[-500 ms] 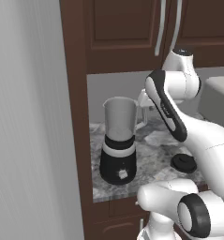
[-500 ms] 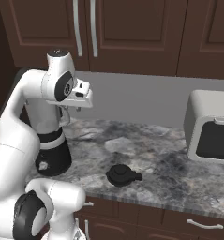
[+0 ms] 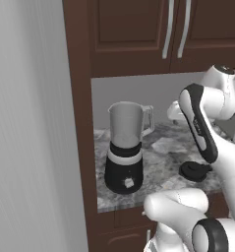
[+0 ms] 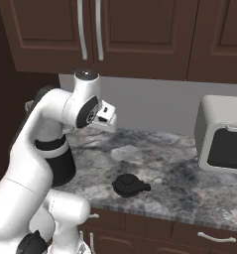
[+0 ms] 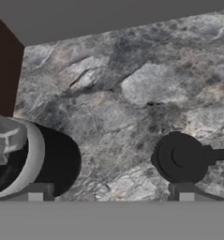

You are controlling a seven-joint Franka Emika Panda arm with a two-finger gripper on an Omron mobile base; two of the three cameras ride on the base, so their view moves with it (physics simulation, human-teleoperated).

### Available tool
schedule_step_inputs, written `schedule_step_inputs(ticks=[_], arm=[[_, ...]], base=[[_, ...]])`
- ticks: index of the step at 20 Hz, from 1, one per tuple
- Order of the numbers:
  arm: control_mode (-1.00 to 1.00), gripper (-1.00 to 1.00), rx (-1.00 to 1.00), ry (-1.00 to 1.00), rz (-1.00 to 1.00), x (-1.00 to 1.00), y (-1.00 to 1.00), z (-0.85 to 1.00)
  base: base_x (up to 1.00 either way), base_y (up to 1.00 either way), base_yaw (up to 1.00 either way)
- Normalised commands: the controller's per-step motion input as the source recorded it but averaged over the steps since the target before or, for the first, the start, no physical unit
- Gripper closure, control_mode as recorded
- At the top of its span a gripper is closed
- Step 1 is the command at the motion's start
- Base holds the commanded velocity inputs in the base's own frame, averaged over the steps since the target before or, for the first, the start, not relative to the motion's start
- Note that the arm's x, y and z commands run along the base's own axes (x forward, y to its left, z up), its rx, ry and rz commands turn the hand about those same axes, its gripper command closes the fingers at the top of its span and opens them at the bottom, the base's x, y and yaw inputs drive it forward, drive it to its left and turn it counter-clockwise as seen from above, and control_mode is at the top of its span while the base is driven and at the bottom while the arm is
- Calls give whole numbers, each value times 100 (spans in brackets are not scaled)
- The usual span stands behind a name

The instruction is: Close the lid blender by securely placing the lid on top.

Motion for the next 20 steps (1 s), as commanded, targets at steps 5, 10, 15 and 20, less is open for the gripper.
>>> schedule_step_inputs(ticks=[5,10,15,20], arm=[[-100,-100,10,27,-22,1,-82,-64],[-100,-100,3,35,-7,0,-59,-86],[-100,-100,3,25,-5,1,-53,-43],[-100,-100,0,16,0,5,-12,-54]], base=[[0,0,0],[0,0,0],[0,0,0],[0,0,0]])
